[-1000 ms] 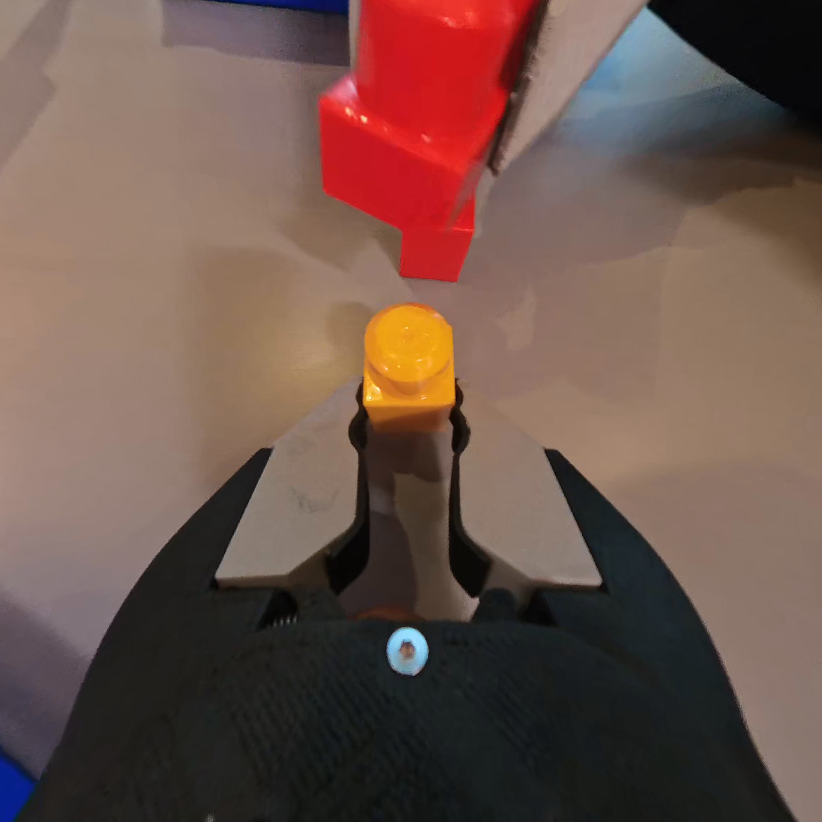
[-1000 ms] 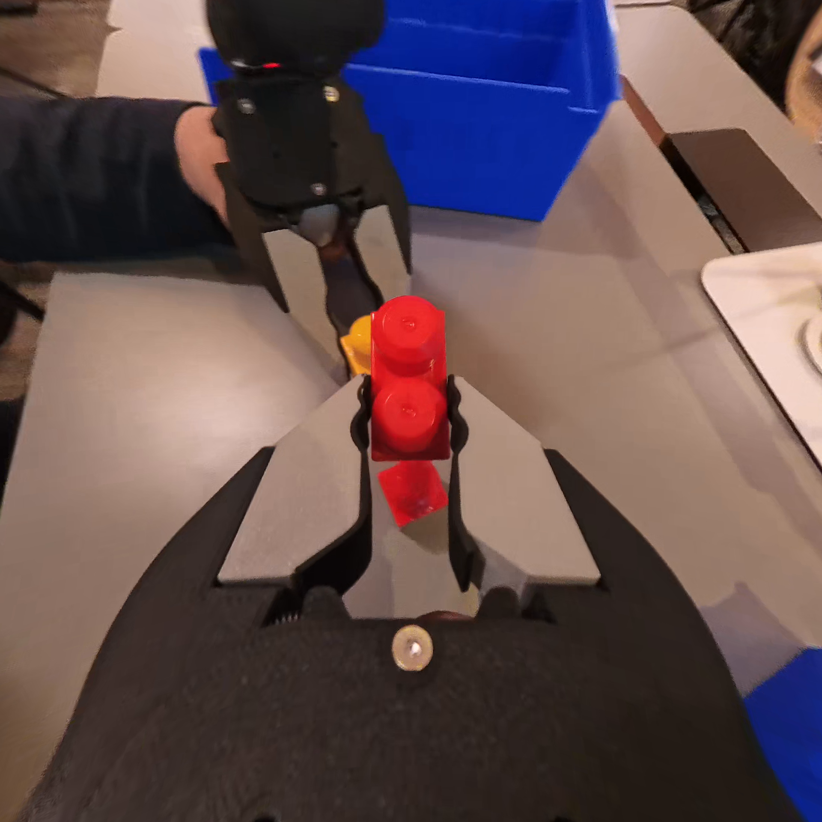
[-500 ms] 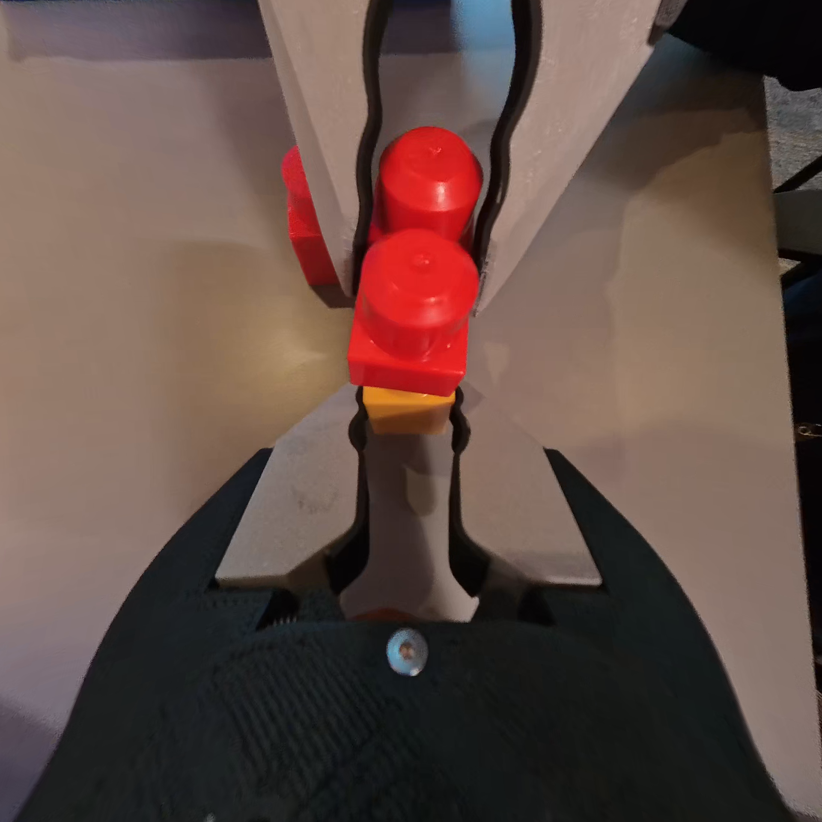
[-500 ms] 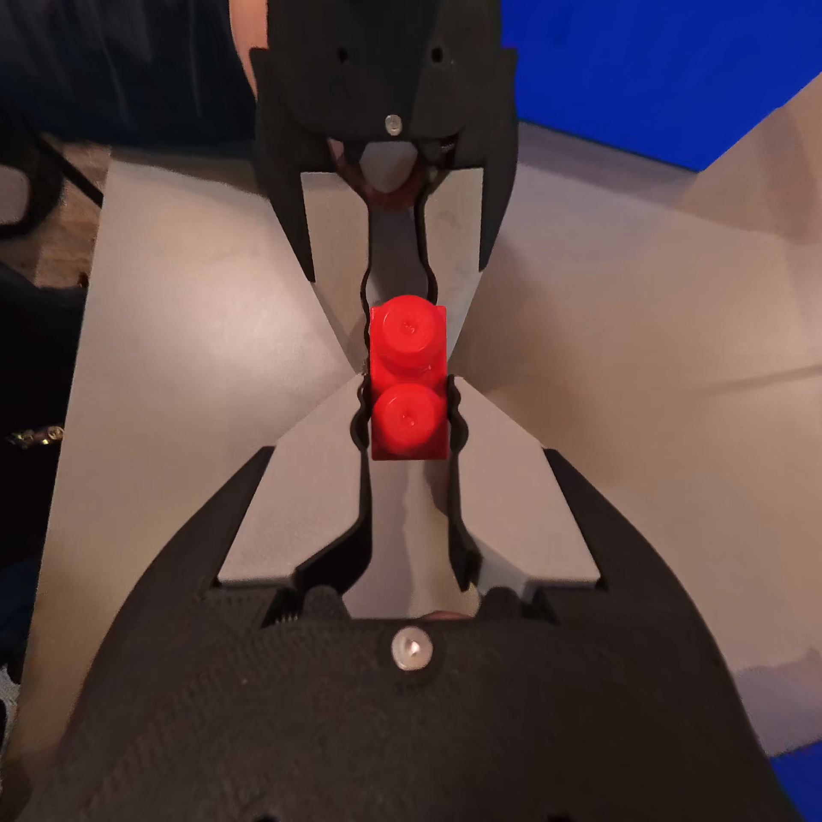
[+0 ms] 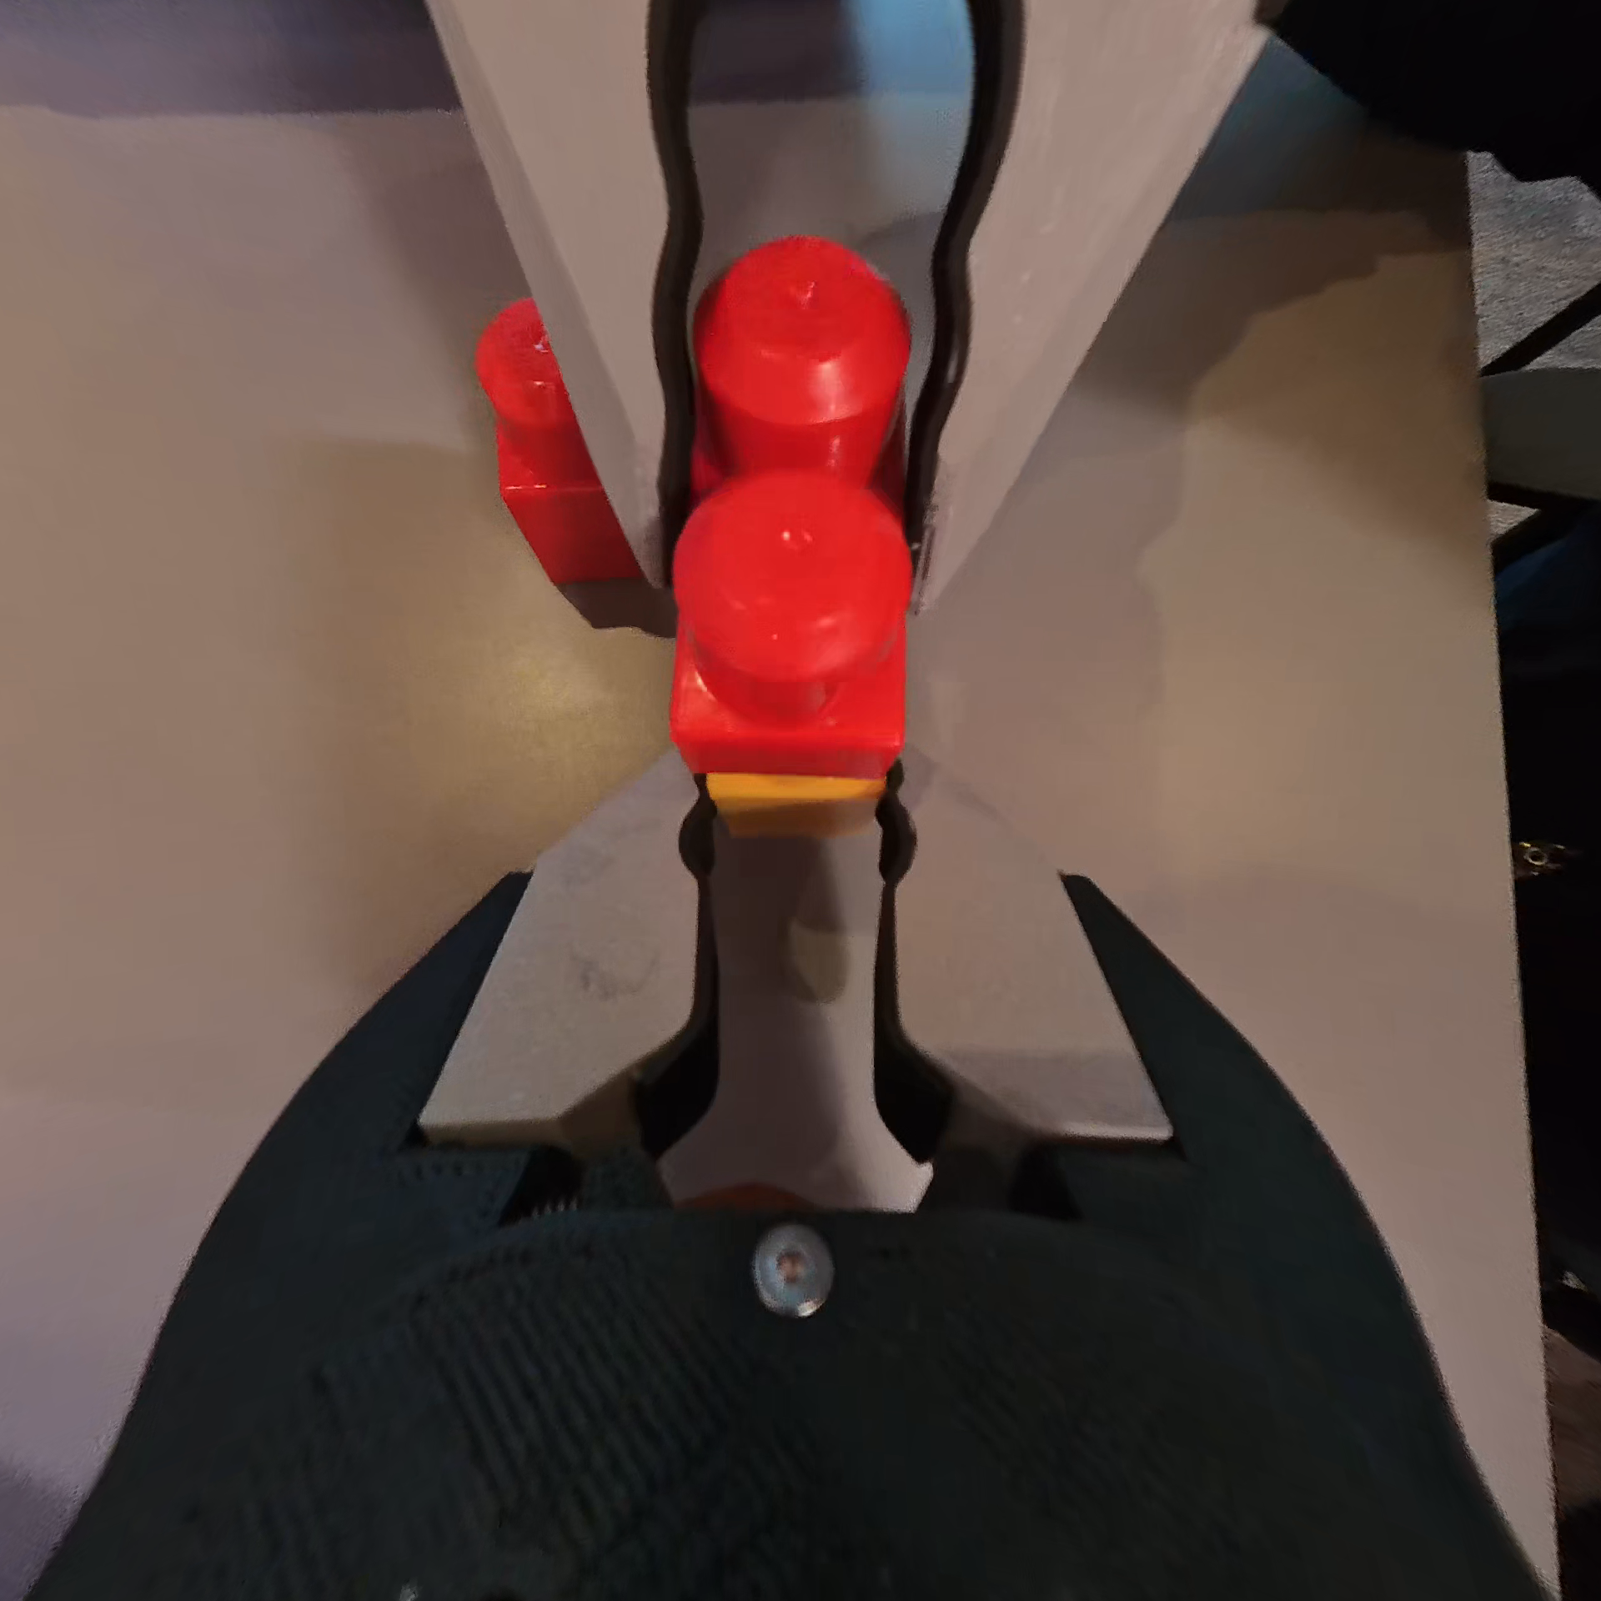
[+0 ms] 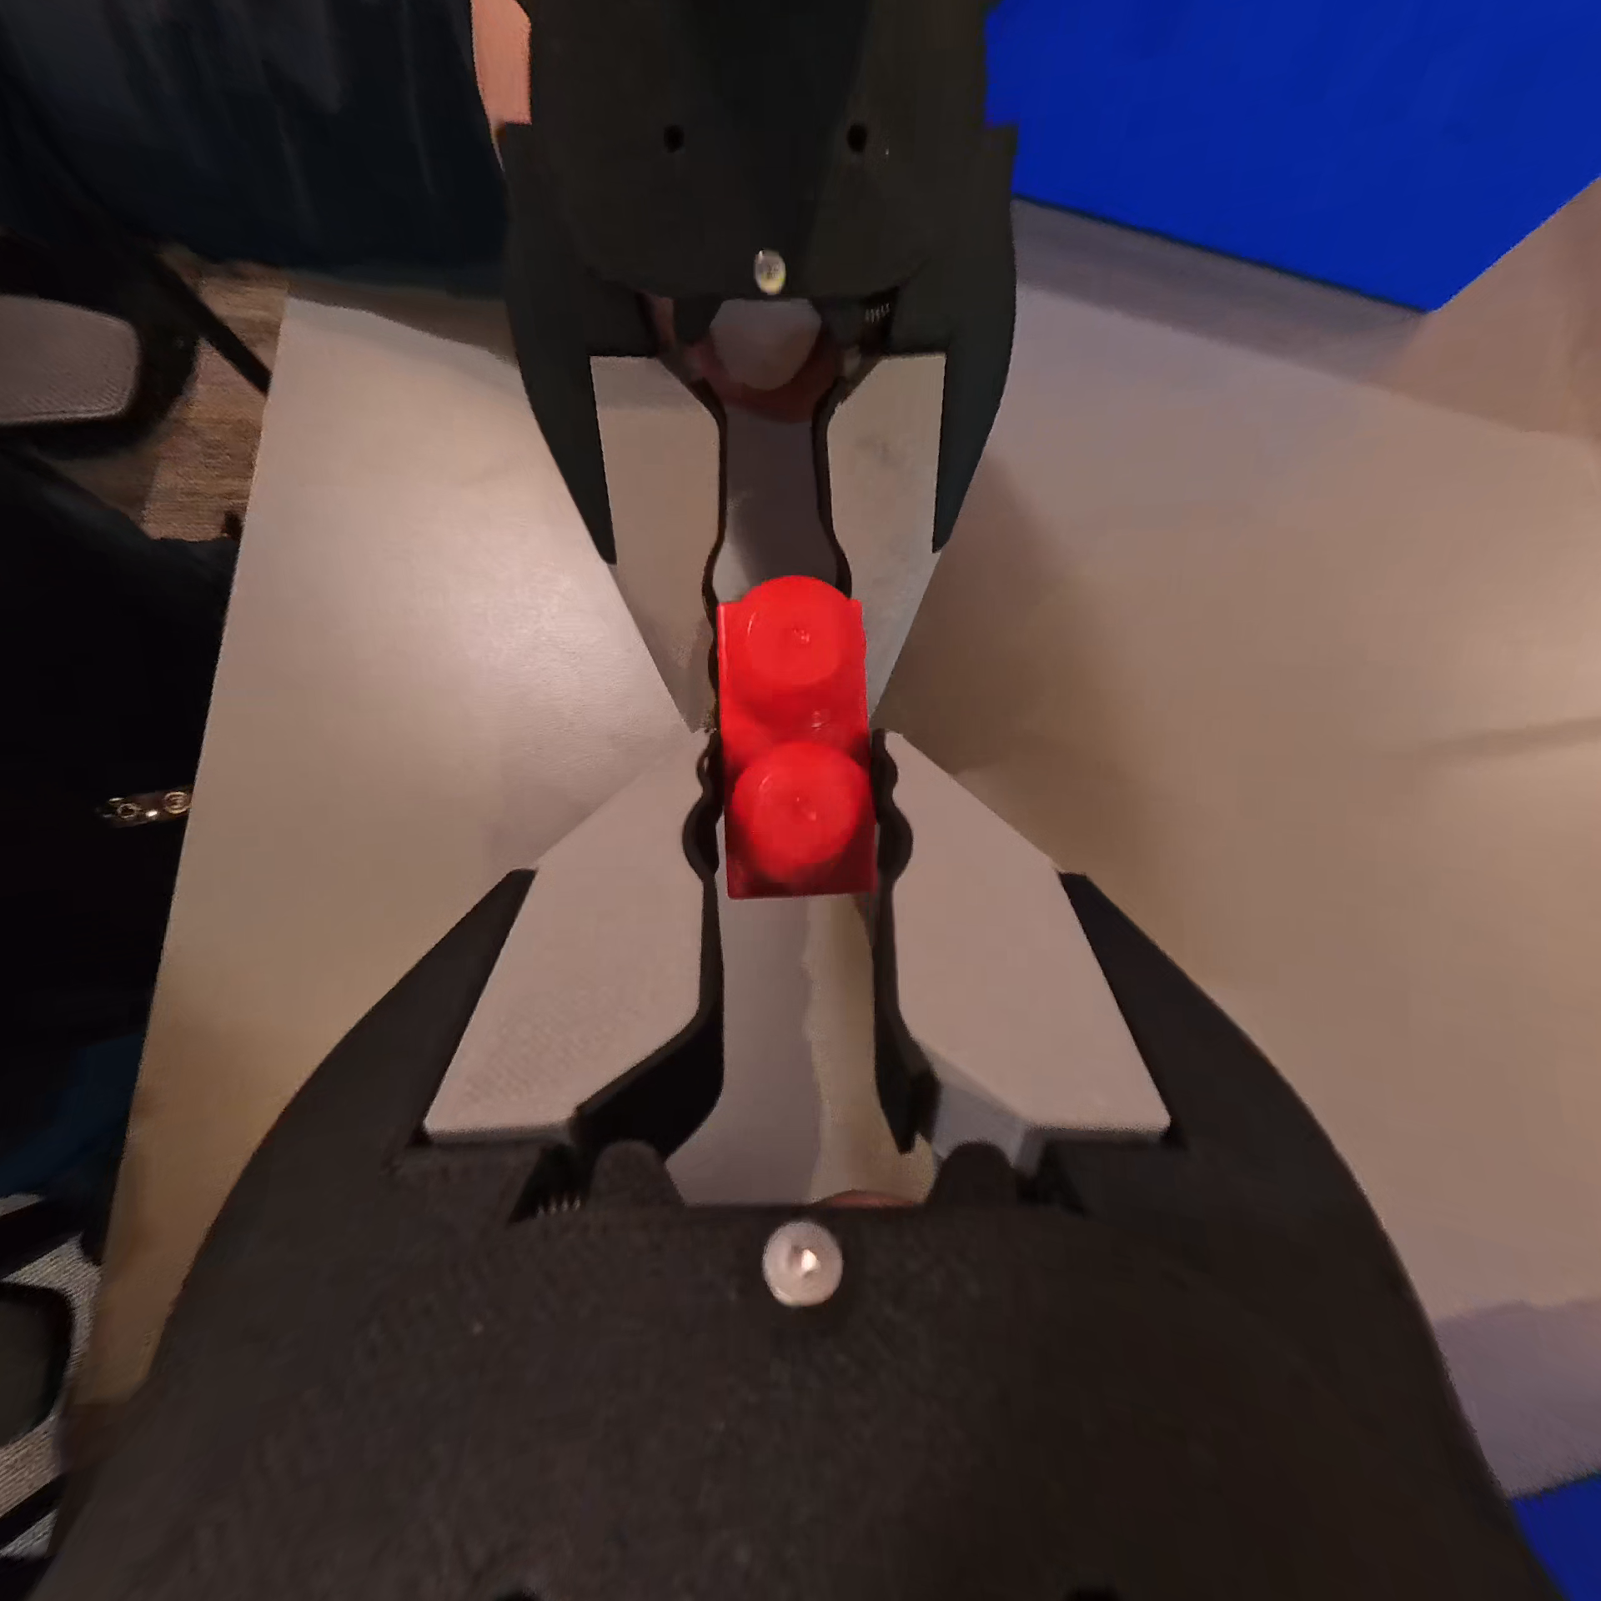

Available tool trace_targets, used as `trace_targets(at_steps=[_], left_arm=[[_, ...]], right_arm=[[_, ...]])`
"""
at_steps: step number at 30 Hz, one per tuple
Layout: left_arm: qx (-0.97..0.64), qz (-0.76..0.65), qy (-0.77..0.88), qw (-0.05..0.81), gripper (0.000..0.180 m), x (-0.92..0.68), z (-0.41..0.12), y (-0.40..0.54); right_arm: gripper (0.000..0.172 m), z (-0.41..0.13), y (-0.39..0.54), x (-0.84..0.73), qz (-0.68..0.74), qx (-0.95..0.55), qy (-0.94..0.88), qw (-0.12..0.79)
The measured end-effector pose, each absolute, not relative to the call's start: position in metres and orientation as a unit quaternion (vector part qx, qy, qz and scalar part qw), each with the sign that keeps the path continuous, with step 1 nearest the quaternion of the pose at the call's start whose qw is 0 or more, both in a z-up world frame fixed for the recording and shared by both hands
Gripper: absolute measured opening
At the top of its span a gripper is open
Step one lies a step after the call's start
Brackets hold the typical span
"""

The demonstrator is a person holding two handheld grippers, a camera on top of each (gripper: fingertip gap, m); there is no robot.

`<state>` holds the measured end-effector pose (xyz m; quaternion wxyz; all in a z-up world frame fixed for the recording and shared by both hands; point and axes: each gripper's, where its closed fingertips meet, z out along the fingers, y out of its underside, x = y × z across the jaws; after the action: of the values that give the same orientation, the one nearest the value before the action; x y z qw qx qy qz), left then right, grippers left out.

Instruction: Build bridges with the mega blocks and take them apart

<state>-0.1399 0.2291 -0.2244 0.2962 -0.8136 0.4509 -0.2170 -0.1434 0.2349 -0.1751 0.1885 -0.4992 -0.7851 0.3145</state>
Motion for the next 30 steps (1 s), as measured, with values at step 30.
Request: trace_targets(at_steps=[30], left_arm=[[-0.815, -0.232, 0.432, 0.31, 0.034, -0.14, -0.218, 0.233]], right_arm=[[0.03, -0.165, 0.233, -0.16, 0.425, -0.525, -0.715, 0.183]])
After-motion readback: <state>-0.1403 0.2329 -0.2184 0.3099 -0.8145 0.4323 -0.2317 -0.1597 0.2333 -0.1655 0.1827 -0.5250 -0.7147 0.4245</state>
